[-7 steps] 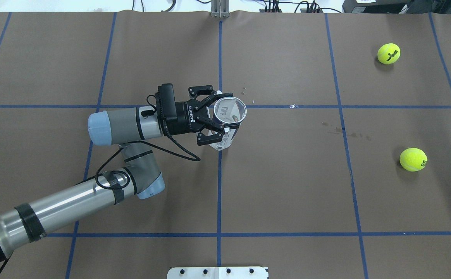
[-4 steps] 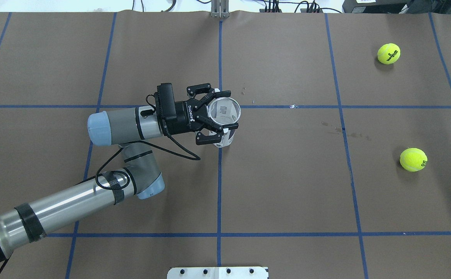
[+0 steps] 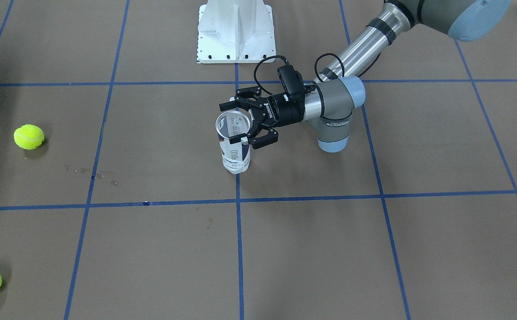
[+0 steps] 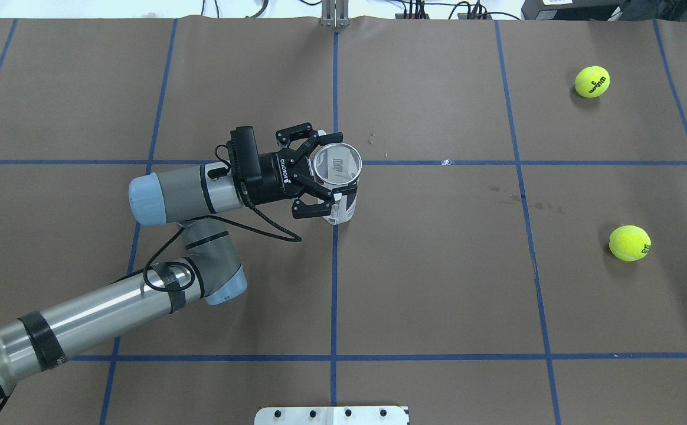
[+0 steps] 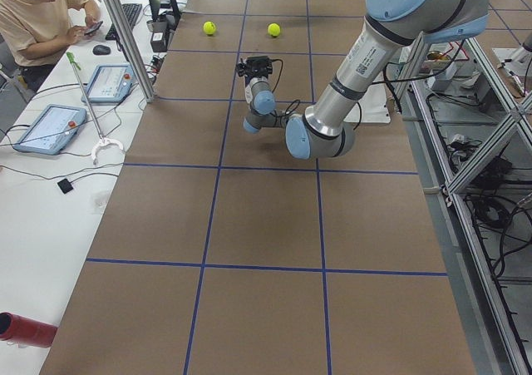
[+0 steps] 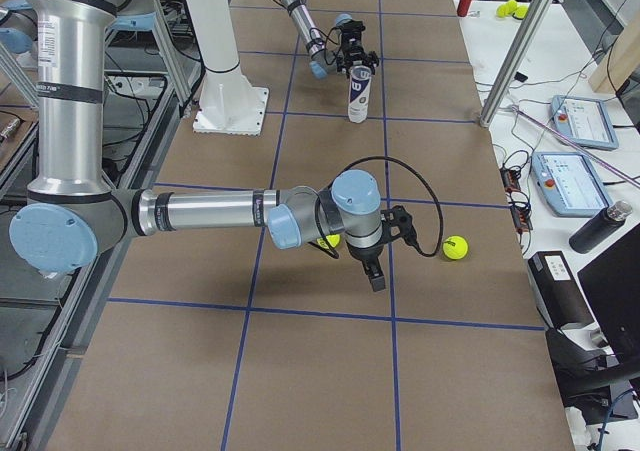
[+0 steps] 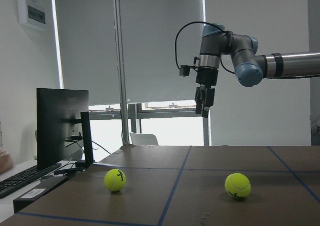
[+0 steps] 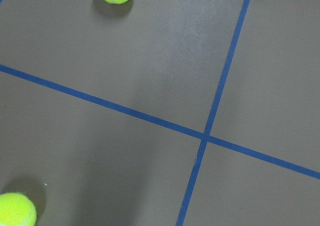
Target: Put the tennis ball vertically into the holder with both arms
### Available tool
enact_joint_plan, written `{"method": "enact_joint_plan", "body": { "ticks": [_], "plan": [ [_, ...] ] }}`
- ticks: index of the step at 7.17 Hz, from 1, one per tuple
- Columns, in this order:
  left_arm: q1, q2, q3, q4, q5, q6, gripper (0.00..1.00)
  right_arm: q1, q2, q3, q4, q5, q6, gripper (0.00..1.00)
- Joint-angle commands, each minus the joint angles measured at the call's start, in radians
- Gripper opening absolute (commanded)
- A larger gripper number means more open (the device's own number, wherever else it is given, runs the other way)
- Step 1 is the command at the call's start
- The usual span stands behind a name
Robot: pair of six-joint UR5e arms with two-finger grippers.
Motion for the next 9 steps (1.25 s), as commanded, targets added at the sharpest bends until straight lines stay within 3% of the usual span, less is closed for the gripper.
{"method": "enact_joint_plan", "body": {
  "ticks": [1,5,7,9],
  "plan": [
    [0.0,0.004,0.002,0.001,0.001,0.001,0.98,0.0,0.0,0.0,0.0,0.002,0.0,1.0],
    [0.009,0.004,0.035,0.002,0.001,0.001,0.97,0.0,0.0,-0.001,0.0,0.002,-0.005,1.0],
    [0.017,0.004,0.035,0.004,0.001,-0.001,0.8,0.0,0.0,-0.001,0.0,0.006,-0.005,1.0],
    [0.017,0.004,0.034,0.004,0.003,-0.001,0.79,0.0,0.002,0.005,0.0,0.008,-0.003,1.0]
  ]
}}
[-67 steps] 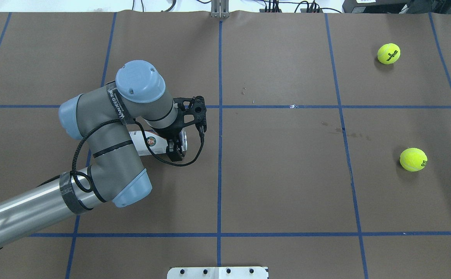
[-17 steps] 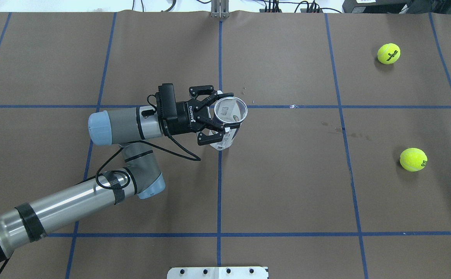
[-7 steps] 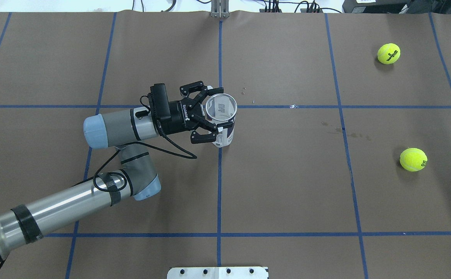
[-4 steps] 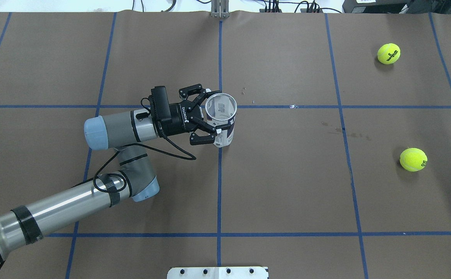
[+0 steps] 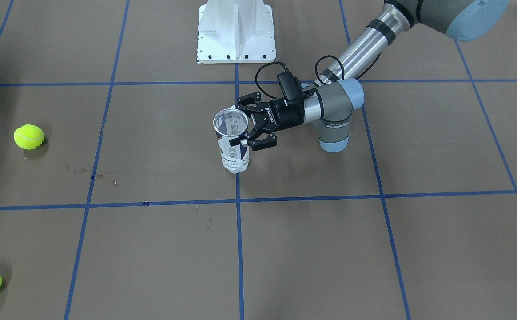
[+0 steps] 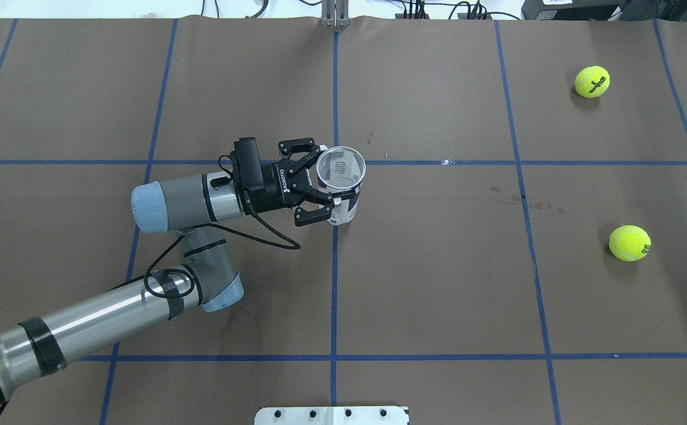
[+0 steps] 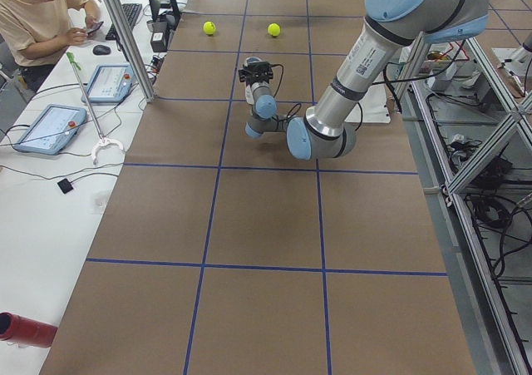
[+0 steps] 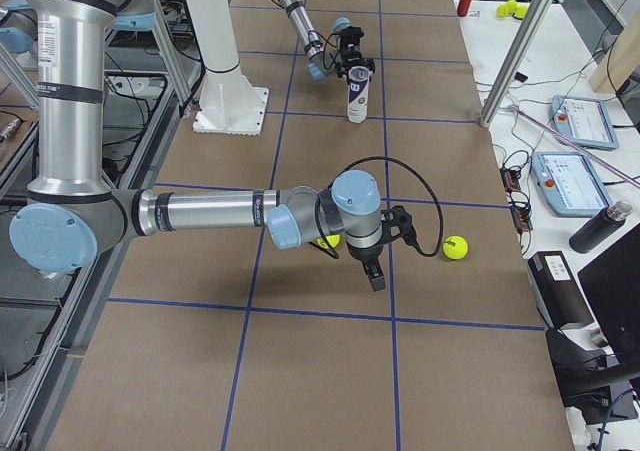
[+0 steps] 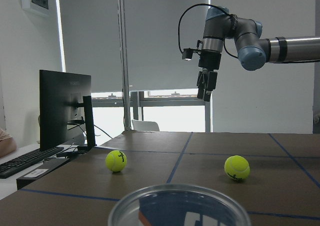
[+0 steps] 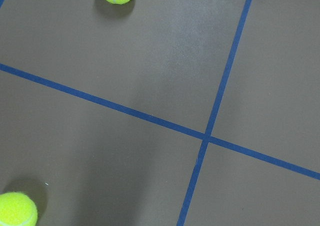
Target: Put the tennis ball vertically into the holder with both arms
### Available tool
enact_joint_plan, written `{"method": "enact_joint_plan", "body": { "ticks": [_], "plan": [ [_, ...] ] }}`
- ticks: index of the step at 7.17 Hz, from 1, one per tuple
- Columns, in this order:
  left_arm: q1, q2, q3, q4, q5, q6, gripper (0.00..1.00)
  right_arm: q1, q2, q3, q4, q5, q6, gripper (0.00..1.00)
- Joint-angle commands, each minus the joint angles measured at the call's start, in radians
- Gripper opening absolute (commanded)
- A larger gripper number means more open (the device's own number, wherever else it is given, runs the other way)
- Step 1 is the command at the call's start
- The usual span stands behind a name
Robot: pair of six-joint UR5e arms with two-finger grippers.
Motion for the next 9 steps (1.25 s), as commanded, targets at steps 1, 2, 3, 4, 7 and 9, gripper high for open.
{"method": "enact_joint_plan", "body": {
  "ticks": [1,2,3,4,7,9],
  "plan": [
    [0.001,0.0,-0.004,0.0,0.001,-0.002,0.79,0.0,0.003,0.019,0.002,0.001,0.004,1.0],
    [0.001,0.0,-0.004,0.0,0.001,-0.002,0.8,0.0,-0.012,0.046,0.0,0.015,0.054,1.0],
    [0.001,0.0,-0.004,0.0,0.001,-0.002,0.79,-0.014,-0.037,0.094,0.011,0.054,0.19,1.0],
    [0.001,0.0,-0.004,0.0,0.001,-0.002,0.8,-0.073,-0.105,0.108,0.116,0.047,0.298,1.0],
    [0.001,-0.002,-0.007,0.0,0.001,-0.002,0.8,-0.394,-0.166,0.117,0.432,-0.14,0.843,0.99],
    [0.001,0.0,-0.008,0.0,0.001,-0.002,0.8,-0.617,-0.166,0.123,0.465,-0.363,1.0,1.0]
  ]
}}
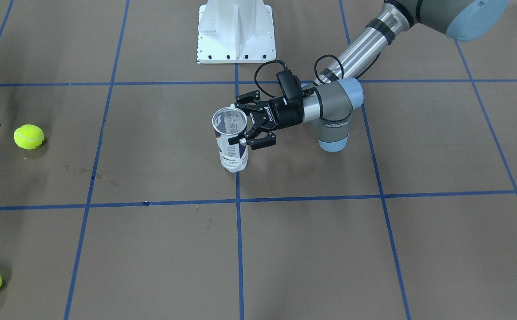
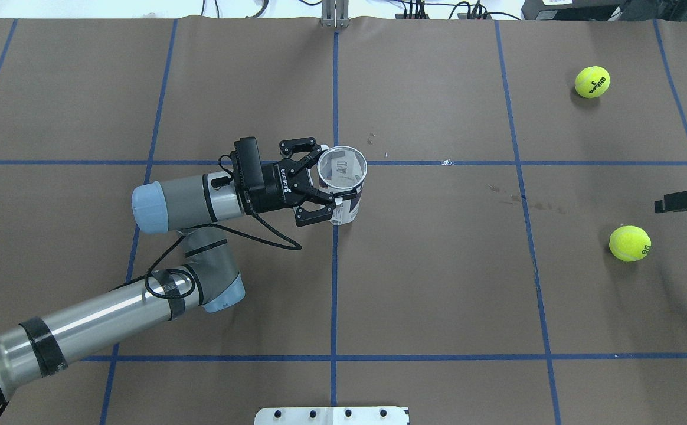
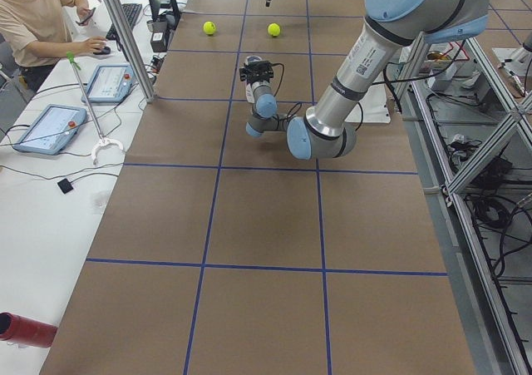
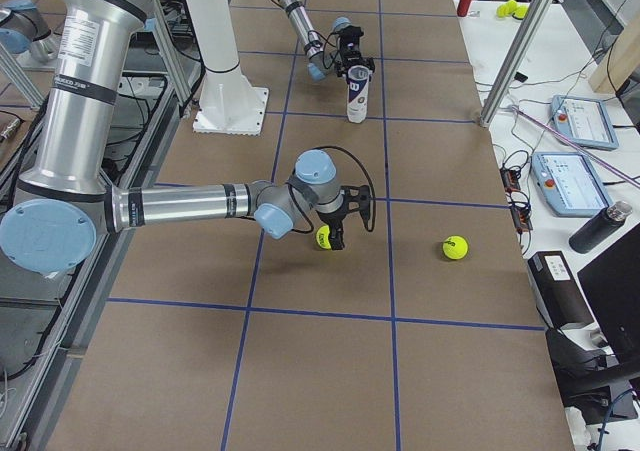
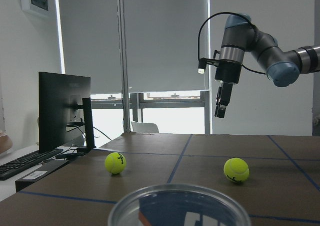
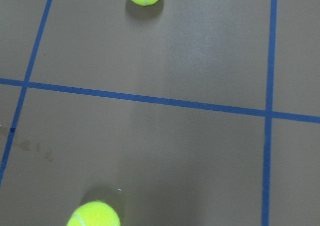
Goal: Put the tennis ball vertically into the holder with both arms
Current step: 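Grasp the nearer yellow tennis ball with the right gripper while left holds can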
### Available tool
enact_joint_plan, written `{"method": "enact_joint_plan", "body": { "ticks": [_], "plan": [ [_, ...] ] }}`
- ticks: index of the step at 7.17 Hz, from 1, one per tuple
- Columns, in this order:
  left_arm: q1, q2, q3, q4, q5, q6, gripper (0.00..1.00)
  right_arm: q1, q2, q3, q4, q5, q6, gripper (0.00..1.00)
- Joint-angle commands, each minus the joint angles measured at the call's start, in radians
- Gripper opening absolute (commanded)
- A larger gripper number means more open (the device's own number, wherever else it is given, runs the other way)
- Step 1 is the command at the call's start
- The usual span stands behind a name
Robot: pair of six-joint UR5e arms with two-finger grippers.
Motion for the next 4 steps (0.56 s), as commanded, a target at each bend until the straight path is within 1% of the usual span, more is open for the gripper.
{"method": "enact_joint_plan", "body": {
  "ticks": [1,4],
  "plan": [
    [0.0,-0.001,-0.001,0.0,0.0,0.0,0.8,-0.161,-0.004,-0.004,0.022,-0.156,0.091,1.0],
    [0.0,0.001,-0.001,0.0,0.0,0.0,0.81,-0.195,-0.006,-0.018,0.022,-0.165,0.08,1.0]
  ]
}}
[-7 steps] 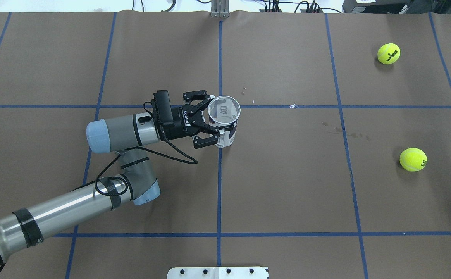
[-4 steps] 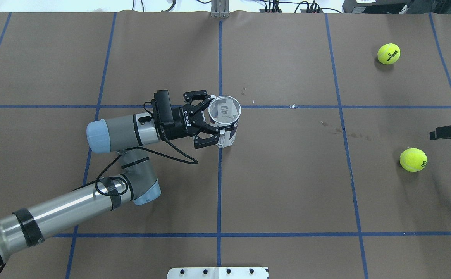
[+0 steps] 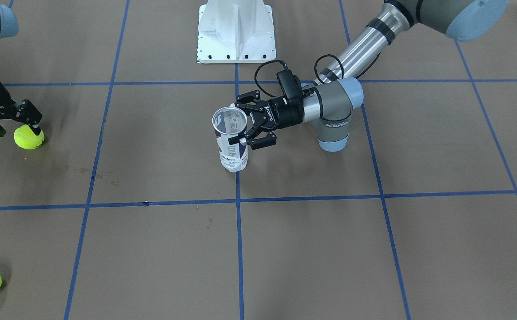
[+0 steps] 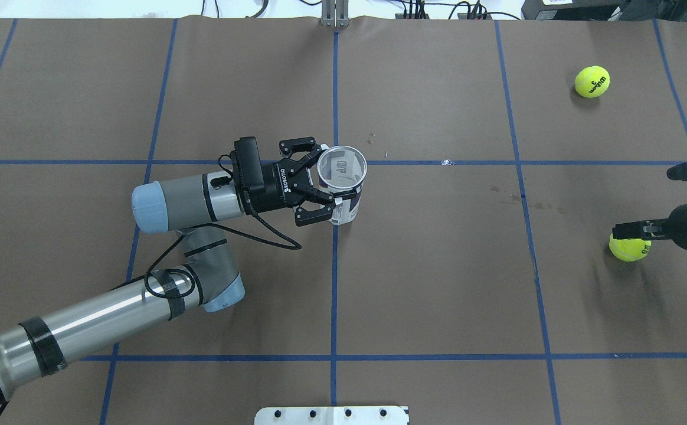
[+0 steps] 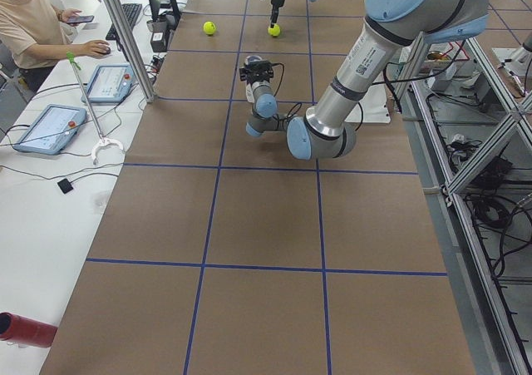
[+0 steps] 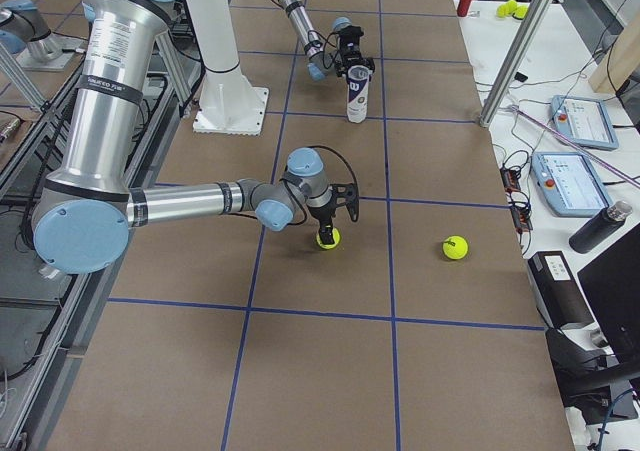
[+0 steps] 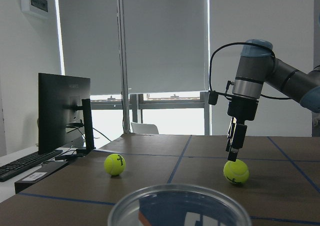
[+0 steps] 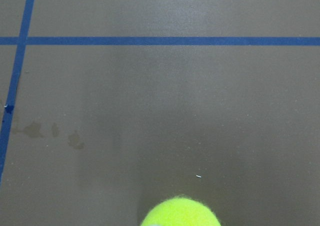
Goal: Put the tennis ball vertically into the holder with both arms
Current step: 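Grasp the nearer yellow tennis ball with the right gripper while left holds can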
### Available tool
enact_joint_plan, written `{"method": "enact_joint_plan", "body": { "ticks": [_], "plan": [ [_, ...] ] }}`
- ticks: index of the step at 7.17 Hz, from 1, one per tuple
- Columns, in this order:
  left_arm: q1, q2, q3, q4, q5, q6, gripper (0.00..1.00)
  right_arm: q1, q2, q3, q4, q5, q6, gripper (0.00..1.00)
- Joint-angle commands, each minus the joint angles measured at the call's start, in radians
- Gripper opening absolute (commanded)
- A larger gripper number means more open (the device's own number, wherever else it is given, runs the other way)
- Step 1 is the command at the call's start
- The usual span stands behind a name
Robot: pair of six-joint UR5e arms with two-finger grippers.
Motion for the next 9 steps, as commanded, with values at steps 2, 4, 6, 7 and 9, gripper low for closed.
{"method": "enact_joint_plan", "body": {
  "ticks": [2,4,6,7,9],
  "plan": [
    [-0.002,-0.001,0.002,0.0,0.0,0.0,0.81,-0.036,0.008,-0.026,0.0,-0.034,-0.015,1.0],
    [-0.002,0.0,0.002,0.0,0.0,0.0,0.81,-0.035,0.003,-0.026,0.0,-0.035,-0.03,0.32],
    [-0.002,0.0,0.0,0.0,0.0,0.0,0.81,-0.009,0.013,0.04,-0.014,0.003,-0.04,0.0],
    [0.0,0.0,0.0,0.0,0.0,0.0,0.81,0.055,0.055,0.051,-0.049,0.065,-0.04,0.0],
    [0.0,-0.001,-0.002,0.0,0.0,0.0,0.81,0.12,0.223,0.091,-0.191,0.116,-0.025,0.0]
  ]
}}
